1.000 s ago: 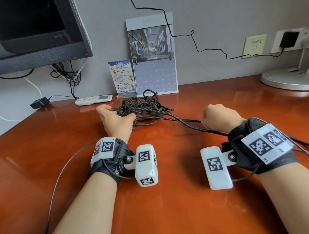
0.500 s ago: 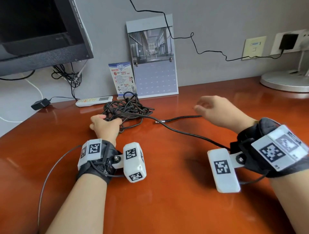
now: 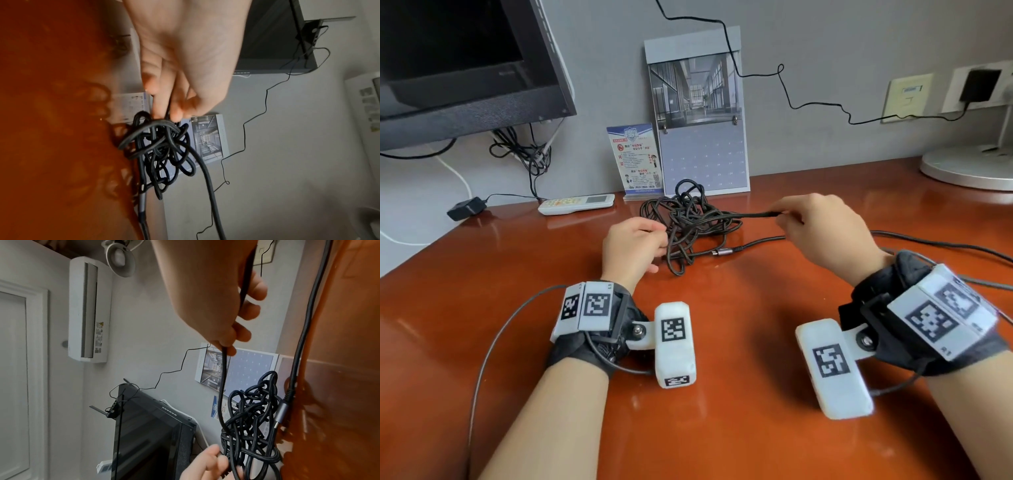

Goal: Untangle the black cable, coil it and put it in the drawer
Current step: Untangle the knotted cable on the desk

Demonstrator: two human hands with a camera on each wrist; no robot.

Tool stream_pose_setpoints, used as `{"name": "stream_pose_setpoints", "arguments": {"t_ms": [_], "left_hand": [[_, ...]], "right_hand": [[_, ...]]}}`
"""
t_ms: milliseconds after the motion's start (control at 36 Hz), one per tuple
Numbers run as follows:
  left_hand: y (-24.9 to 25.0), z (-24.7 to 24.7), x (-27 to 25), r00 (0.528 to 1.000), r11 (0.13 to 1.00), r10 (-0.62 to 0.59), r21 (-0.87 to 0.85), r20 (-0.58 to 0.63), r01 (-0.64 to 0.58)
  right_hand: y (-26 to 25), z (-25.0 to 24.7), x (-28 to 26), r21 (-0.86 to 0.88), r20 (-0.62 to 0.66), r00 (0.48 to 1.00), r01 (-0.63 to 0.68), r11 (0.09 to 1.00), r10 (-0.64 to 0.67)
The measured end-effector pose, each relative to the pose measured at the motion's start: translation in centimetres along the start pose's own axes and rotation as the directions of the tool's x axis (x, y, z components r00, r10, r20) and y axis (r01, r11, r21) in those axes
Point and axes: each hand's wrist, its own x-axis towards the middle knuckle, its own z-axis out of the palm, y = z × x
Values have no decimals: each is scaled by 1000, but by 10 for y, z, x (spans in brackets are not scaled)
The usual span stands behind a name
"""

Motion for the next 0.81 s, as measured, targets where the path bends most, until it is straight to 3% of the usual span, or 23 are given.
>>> {"name": "stream_pose_setpoints", "arguments": {"t_ms": [56,139,194,250,333,417,556,694,806], "left_hand": [[5,0,-3,997,997,75,25,-37,-74],[11,0,-4,956,954,237,227,-174,-195],[11,2,-5,954,932,267,288,-132,-221],[10,6,-7,983,943,182,282,13,-179],[7,7,-8,984,919,18,384,175,-85],[3,6,-8,967,849,-66,522,247,-75],[-2,5,-6,946,844,-82,527,313,-101],[-7,6,-2,961,892,10,432,277,-134],[-10,6,0,969,890,71,425,235,-168]], "right_hand": [[3,0,1,17,-62,998,-22,1000,23],[6,1,1,78,-111,993,-31,997,39],[4,1,0,115,-134,990,-18,993,33],[2,1,0,134,-160,987,25,991,-4],[2,0,1,116,-195,979,90,989,-67],[-1,0,2,71,-271,954,156,985,-131],[-26,-13,12,-54,-399,878,265,963,-264],[-56,-24,47,-278,-227,816,469,838,-532],[-77,-27,71,-381,-50,784,557,738,-618]]}}
